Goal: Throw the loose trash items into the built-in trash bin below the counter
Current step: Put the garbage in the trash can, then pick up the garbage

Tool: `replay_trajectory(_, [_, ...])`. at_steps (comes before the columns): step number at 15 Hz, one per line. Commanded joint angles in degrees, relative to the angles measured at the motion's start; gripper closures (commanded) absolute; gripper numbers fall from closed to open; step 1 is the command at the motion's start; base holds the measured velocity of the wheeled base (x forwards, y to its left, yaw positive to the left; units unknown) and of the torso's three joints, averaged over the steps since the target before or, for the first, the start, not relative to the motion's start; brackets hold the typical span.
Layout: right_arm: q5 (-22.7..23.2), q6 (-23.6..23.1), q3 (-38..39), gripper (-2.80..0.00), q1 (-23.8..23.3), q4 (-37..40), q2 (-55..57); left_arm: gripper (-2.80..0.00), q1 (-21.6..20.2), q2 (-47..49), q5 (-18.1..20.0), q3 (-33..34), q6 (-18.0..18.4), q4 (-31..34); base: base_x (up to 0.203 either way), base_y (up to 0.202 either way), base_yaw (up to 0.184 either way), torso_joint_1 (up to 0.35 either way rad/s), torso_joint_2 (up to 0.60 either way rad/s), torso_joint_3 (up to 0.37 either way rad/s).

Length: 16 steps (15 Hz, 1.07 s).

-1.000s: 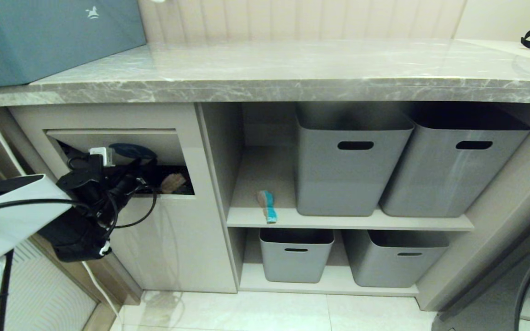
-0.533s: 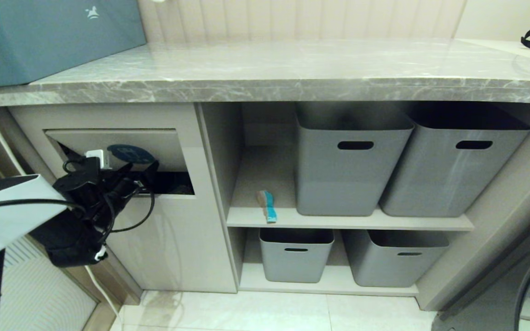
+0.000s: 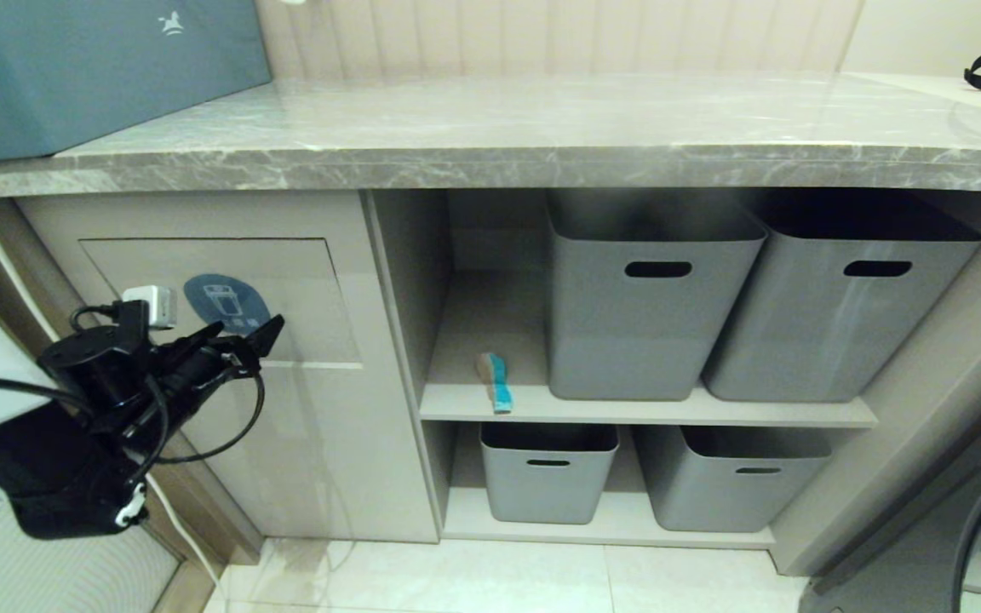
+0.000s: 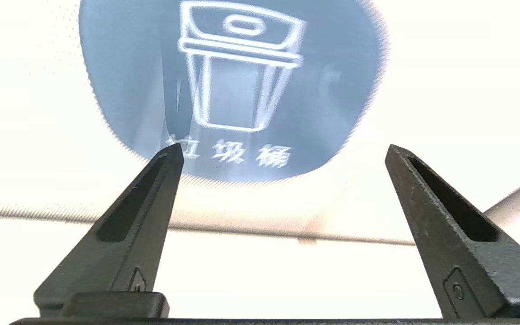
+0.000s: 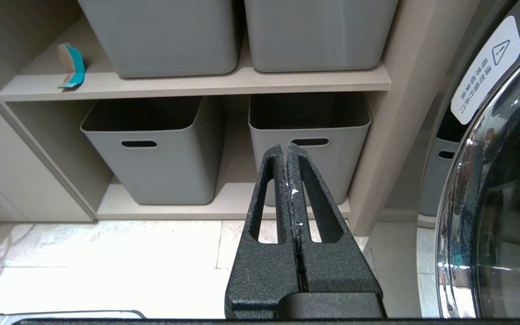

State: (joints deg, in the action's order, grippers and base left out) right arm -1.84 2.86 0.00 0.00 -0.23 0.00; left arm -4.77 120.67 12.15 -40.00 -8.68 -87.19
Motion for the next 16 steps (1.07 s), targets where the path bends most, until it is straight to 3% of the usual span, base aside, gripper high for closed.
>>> replay_trajectory(1, [0.0,0.0,0.1,0.00,0.0,0.0,0.0,-2.80,-0.2,-7.4,0.0,4.9,-0.1,-0.5,0.000,0.000,0.000,0.000,0.00,0.000])
replay_trajectory(10, [0.0,0.0,0.1,0.00,0.0,0.0,0.0,-2.80,0.4,-42.9,0.9,31.0,1.2,1.7,0.000,0.000,0.000,0.000,0.00,0.000])
replay_trajectory(12, [0.0,0.0,0.1,0.00,0.0,0.0,0.0,-2.80,0.6,-53.7,0.9,32.6,1.7,11.7,0.000,0.000,0.000,0.000,0.00,0.000])
replay_trajectory(16, [0.0,0.0,0.1,0.00,0.0,0.0,0.0,-2.80,1.4,-80.8,-0.9,34.2,3.5,47.5,0.000,0.000,0.000,0.000,0.00,0.000])
